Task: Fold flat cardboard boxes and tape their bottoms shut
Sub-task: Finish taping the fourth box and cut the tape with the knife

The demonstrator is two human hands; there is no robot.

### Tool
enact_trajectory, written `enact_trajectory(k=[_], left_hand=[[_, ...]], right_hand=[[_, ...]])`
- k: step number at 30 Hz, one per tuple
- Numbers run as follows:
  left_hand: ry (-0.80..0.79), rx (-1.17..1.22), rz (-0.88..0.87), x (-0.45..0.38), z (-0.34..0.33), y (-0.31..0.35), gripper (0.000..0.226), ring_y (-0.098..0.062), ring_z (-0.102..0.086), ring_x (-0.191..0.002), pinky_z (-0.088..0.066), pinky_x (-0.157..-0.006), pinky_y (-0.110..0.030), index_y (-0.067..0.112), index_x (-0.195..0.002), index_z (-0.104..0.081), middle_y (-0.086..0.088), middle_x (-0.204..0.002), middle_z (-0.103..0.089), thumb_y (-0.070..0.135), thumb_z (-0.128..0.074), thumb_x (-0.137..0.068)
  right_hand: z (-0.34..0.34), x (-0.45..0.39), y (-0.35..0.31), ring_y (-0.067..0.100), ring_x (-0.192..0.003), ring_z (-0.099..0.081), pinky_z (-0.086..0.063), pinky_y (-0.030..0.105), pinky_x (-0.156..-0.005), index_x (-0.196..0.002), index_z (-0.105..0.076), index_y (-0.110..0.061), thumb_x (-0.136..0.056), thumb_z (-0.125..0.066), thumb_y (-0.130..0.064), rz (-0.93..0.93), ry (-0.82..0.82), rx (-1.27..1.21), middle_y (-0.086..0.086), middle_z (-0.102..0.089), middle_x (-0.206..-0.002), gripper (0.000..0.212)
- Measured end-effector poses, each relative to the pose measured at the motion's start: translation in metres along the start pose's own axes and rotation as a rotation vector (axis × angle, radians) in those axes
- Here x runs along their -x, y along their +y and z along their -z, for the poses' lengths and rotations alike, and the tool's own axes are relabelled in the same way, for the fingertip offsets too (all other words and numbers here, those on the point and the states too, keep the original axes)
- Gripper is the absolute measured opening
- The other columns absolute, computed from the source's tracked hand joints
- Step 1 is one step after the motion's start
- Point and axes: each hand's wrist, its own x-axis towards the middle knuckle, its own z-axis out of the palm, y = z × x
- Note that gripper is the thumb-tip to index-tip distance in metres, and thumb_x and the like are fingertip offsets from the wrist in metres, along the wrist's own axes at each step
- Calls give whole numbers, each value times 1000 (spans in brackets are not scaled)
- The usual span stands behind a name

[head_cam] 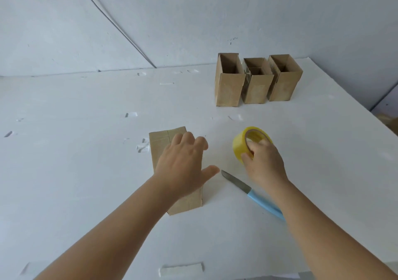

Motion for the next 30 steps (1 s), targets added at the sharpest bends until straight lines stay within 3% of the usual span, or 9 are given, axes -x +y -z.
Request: enact_trajectory(k=[4, 11, 13, 15, 18, 20, 25, 28, 30], left_hand=[[-2, 6, -63, 29, -7, -6, 58, -11, -27, -124, -22, -100, -18, 27, -135, -43, 10, -131, -36, 52, -56, -85], [49, 15, -122, 53, -9, -15, 57, -14, -32, -137, -20, -111, -20, 18, -138, -44, 6, -144, -39, 31, -65, -87], [92, 22, -91, 58, -8, -17, 59, -16, -31, -139, -20, -113, -25, 15, -138, -46, 4, -144, -42, 33, -67, -85], [87, -35, -55, 64, -9, -20, 61, -16, -21, -145, -16, -117, -32, 15, -143, -40, 4, -151, -34, 38, -60, -90], [49, -101, -10, 72, -19, -28, 59, -12, 1, -147, -3, -118, -37, 26, -152, -19, 9, -159, -11, 39, -40, -99], [78, -94, 35, 76, -23, -32, 56, -16, 2, -146, -4, -116, -37, 36, -151, -12, 4, -160, -7, 38, -33, -100], [152, 10, 73, 88, -40, -41, 65, -10, 16, -146, -7, -117, -29, 35, -145, 17, 4, -160, 10, 32, -32, -102], [207, 351, 184, 90, -47, -39, 66, 3, 14, -143, -8, -116, -15, 21, -151, 1, 13, -154, 15, 40, -36, -100], [245, 560, 210, 90, -45, -39, 71, 19, 6, -136, -11, -104, 1, 20, -151, -17, 16, -155, 5, 51, -40, -92]], right_hand=[[-23, 3, 26, 28, -112, -48, -35, 34, -90, -108, -62, -25, -90, -47, -23, -26, -212, 339, 5, -51, -112, 23], [-28, 5, 39, 26, -116, -46, -34, 34, -93, -117, -56, -25, -91, -46, -27, -31, -293, 418, 4, -52, -120, 28], [-18, 2, 26, 26, -120, -44, -34, 35, -96, -125, -50, -23, -90, -51, -38, 2, -250, 309, 5, -51, -127, 38], [-8, 5, 4, 24, -124, -43, -33, 33, -98, -138, -42, -21, -90, -54, -40, 40, -203, -22, 4, -48, -135, 52], [2, 24, -45, 10, -131, -37, -26, 14, -104, -143, -38, -19, -95, -50, -31, 330, -159, -422, -6, -42, -143, 52], [0, 41, -71, 3, -135, -27, -14, 3, -105, -146, -33, -16, -96, -44, -30, 530, -209, -436, -9, -36, -146, 53], [-23, 61, -79, -1, -142, -5, -13, 21, -115, -151, -14, -18, -101, -37, -29, 666, -247, -227, -7, -11, -158, 57], [-29, 64, -76, -19, -130, -5, -22, 10, -103, -151, -8, -30, -99, -37, -37, 519, -322, -364, -27, 5, -153, 60], [-30, 65, -77, -27, -129, -3, -18, -1, -99, -151, -14, -30, -97, -44, -36, 477, -334, -504, -28, 1, -152, 62]])
